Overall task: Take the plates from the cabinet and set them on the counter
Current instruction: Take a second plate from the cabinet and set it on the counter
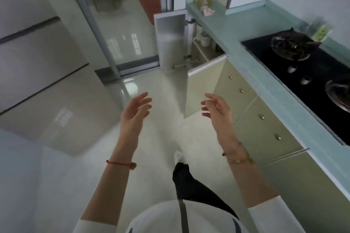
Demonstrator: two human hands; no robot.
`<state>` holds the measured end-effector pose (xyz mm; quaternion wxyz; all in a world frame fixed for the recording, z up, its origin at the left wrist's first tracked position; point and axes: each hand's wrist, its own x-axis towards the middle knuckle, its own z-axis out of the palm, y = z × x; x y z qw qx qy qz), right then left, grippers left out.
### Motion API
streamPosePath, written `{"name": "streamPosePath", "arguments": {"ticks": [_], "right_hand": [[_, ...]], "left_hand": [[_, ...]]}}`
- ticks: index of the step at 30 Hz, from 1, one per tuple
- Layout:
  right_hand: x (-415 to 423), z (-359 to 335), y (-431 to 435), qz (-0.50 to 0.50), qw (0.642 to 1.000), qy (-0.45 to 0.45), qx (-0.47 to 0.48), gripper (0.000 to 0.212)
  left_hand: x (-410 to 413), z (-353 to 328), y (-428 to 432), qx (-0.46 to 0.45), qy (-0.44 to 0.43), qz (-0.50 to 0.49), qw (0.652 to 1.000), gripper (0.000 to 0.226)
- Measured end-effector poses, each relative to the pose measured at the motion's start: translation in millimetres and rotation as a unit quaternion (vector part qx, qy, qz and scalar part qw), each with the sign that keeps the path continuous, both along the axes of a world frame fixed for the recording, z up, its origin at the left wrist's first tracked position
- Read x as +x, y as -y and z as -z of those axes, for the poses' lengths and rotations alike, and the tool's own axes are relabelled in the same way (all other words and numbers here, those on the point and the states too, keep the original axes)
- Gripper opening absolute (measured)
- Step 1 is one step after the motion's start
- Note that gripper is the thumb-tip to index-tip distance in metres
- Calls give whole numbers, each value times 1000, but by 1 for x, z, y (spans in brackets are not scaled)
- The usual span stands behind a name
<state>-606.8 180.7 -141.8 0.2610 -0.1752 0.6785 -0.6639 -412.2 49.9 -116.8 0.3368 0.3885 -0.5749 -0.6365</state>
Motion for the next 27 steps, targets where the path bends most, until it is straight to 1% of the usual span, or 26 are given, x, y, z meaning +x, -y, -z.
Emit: {"name": "streamPosePath", "arguments": {"ticks": [4, 8, 14, 19, 22, 24, 27], "right_hand": [[-25, 2, 75, -50, 999, -3, -7, 21], [-58, -8, 158, -74, 997, -11, -11, 17], [-96, -22, 263, -104, 994, -5, -23, 20], [-120, -25, 332, -123, 992, -7, -25, 30], [-136, -21, 369, -123, 992, 1, -20, 33], [-147, -19, 395, -113, 993, 4, -15, 35], [-164, -15, 438, -79, 997, 17, -16, 35]], "left_hand": [[-18, -3, 53, -2, 1, -33, 999, 33], [-50, -16, 118, -2, -1, -56, 998, 33], [-91, -23, 210, 24, -40, -85, 995, 32], [-116, -14, 281, 41, -69, -70, 994, 33], [-134, -8, 326, 46, -65, -68, 994, 34], [-148, -4, 360, 52, -63, -64, 995, 33], [-173, 2, 416, 56, -60, -33, 996, 32]]}}
